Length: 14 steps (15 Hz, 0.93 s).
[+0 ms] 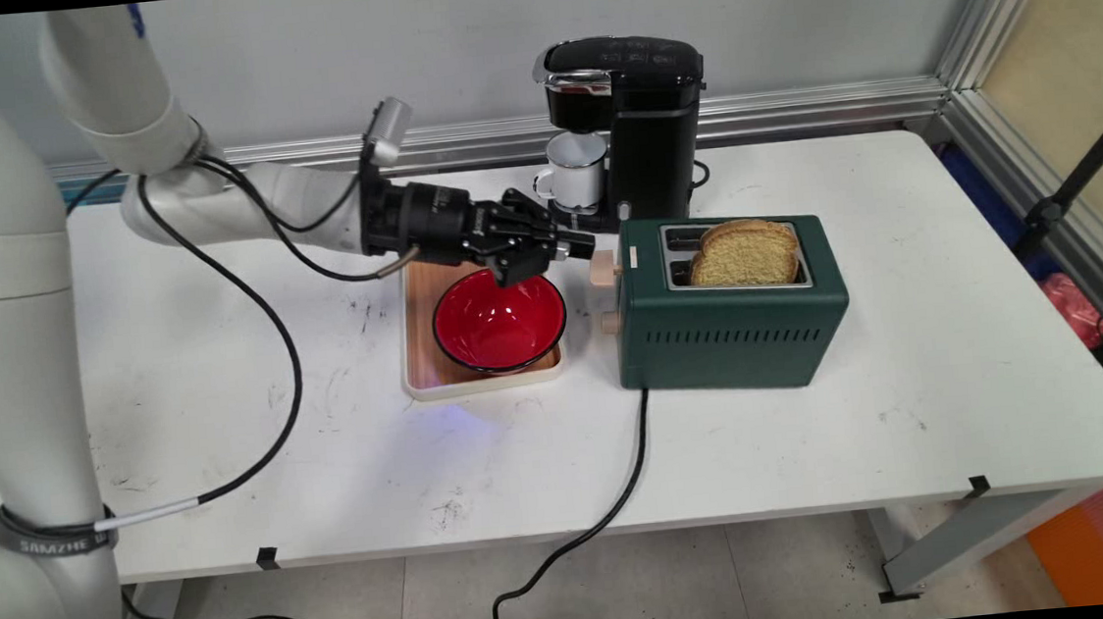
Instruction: Press the toaster switch
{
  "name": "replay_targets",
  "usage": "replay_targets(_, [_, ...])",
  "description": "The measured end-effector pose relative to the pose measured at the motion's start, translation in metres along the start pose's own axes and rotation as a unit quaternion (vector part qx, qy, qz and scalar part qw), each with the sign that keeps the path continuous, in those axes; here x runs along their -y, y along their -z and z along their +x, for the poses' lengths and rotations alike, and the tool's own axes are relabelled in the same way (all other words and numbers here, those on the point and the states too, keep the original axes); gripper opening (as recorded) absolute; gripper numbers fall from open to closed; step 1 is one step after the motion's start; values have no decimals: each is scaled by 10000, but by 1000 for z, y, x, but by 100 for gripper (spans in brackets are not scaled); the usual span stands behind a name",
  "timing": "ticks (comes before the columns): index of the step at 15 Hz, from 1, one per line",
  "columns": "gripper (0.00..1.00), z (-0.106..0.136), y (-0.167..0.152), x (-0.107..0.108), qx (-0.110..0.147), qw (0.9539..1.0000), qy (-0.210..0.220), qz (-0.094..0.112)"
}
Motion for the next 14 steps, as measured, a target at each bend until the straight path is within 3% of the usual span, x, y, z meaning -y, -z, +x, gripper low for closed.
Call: replay_targets(14, [0,-33,-27,4,303,9995,71,34])
